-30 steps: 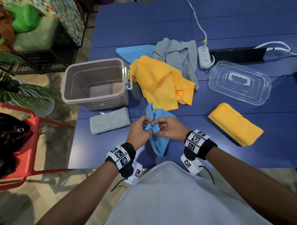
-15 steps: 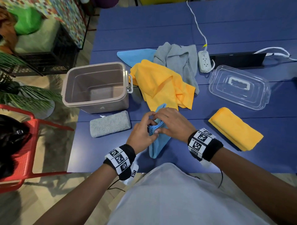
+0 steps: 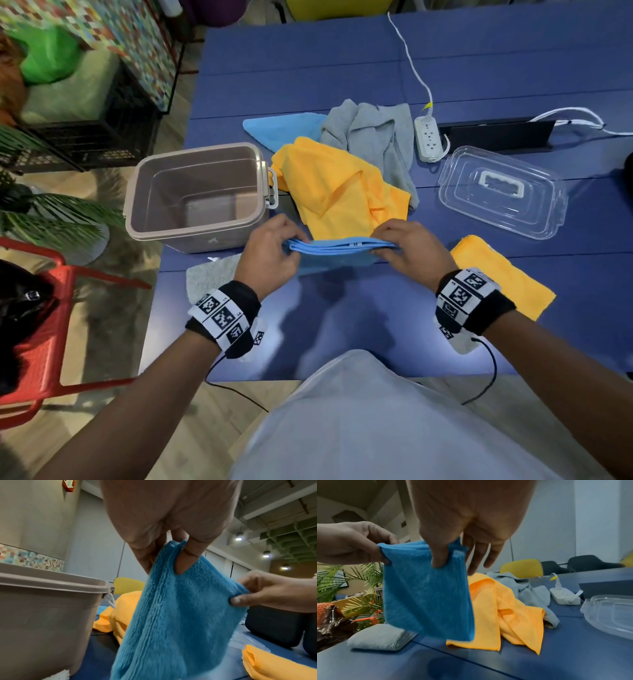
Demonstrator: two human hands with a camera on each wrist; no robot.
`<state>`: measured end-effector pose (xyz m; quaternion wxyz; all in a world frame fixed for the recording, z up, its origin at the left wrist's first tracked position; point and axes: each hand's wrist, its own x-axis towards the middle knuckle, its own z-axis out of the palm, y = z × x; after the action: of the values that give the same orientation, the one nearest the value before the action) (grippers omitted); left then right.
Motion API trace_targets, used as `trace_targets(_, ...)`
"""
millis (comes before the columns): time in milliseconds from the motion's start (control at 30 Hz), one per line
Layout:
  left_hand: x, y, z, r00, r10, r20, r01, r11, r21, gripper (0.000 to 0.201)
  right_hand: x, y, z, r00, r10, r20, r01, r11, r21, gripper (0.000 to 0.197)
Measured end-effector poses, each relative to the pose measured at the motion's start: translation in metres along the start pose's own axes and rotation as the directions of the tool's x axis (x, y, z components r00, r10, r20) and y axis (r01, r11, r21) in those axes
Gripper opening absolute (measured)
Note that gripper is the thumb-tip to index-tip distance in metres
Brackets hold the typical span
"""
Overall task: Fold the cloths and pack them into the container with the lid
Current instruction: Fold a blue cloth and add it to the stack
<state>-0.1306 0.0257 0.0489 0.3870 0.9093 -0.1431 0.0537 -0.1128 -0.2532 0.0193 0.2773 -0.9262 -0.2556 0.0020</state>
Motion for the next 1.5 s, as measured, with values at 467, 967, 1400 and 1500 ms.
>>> trace_targets(467, -0.125, -0.083, 0.104, 0.657, -0.030, 0.753, -0.234, 0.942, 0.242, 0.030, -0.122, 0.047, 0.095, 0.783, -0.052, 0.619, 0.143, 0.985, -0.098, 0.029)
trace_targets(967, -0.007, -0.082, 0.114, 0.723, -0.397, 0.565, 0.117, 0.877, 0.466, 0.066, -0.004, 0.044, 0.098, 0.735, 0.384, 0.559, -0.279, 0.922, -0.268, 0.079)
trace_targets(1400, -0.008, -0.081, 0.097, 0.858, -0.310, 0.409, 0.329, 0.944, 0.025, 0.041, -0.024, 0.062, 0.095, 0.877, 0.407, 0.255, -0.469, 0.839, 0.274, 0.030)
trace_targets(1500, -0.019, -0.074, 0.093, 0.822, -0.215, 0.527, 0.158, 0.976, 0.153, 0.043, -0.036, 0.059, 0.090, 0.919, 0.299, 0.256, -0.364, 0.893, 0.264, 0.044)
